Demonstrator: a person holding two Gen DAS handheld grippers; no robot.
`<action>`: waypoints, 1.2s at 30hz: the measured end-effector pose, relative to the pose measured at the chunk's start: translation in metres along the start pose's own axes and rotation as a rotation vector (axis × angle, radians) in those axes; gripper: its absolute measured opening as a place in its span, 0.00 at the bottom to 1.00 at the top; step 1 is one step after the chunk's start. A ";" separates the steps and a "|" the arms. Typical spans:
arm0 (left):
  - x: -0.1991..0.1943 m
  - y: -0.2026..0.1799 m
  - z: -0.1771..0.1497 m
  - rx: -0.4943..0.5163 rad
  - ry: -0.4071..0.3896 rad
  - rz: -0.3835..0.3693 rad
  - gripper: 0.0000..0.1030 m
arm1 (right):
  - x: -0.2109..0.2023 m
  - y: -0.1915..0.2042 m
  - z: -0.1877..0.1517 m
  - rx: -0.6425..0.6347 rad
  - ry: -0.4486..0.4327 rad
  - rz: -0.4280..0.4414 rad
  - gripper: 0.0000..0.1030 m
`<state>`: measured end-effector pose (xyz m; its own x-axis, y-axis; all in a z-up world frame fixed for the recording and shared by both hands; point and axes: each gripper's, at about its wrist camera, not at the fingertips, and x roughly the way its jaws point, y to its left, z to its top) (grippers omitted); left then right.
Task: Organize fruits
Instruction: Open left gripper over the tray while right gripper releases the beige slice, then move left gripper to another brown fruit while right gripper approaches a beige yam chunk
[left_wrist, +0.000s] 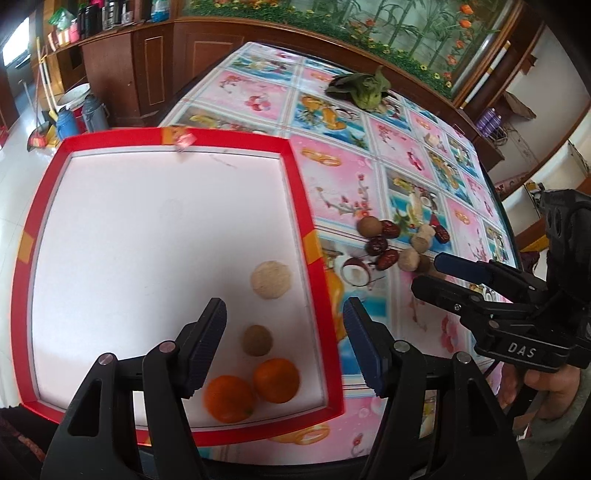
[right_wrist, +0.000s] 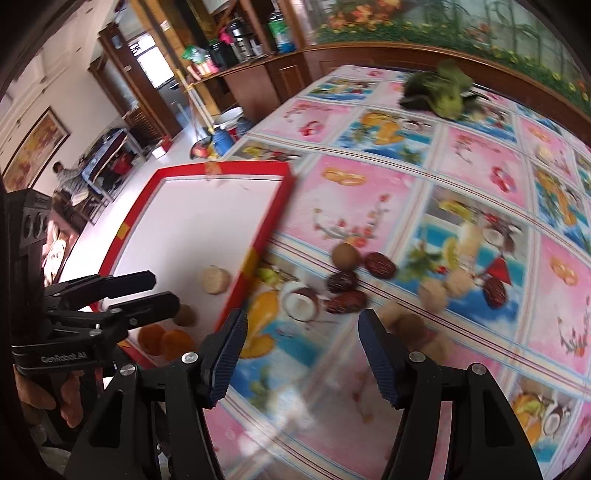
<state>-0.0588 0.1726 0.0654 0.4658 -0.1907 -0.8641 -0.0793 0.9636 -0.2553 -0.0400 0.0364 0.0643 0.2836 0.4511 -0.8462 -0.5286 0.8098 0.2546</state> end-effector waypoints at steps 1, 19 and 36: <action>0.001 -0.006 0.002 0.014 0.001 -0.007 0.63 | -0.003 -0.008 -0.002 0.019 -0.003 -0.009 0.62; 0.043 -0.095 0.011 0.174 0.066 -0.116 0.63 | -0.048 -0.100 -0.053 0.222 -0.019 -0.116 0.61; 0.060 -0.084 0.033 0.099 0.097 -0.083 0.52 | -0.020 -0.089 -0.040 0.130 0.030 -0.040 0.51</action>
<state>0.0051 0.0868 0.0496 0.3793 -0.2835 -0.8808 0.0458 0.9565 -0.2881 -0.0309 -0.0594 0.0401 0.2774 0.4075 -0.8700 -0.4086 0.8696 0.2771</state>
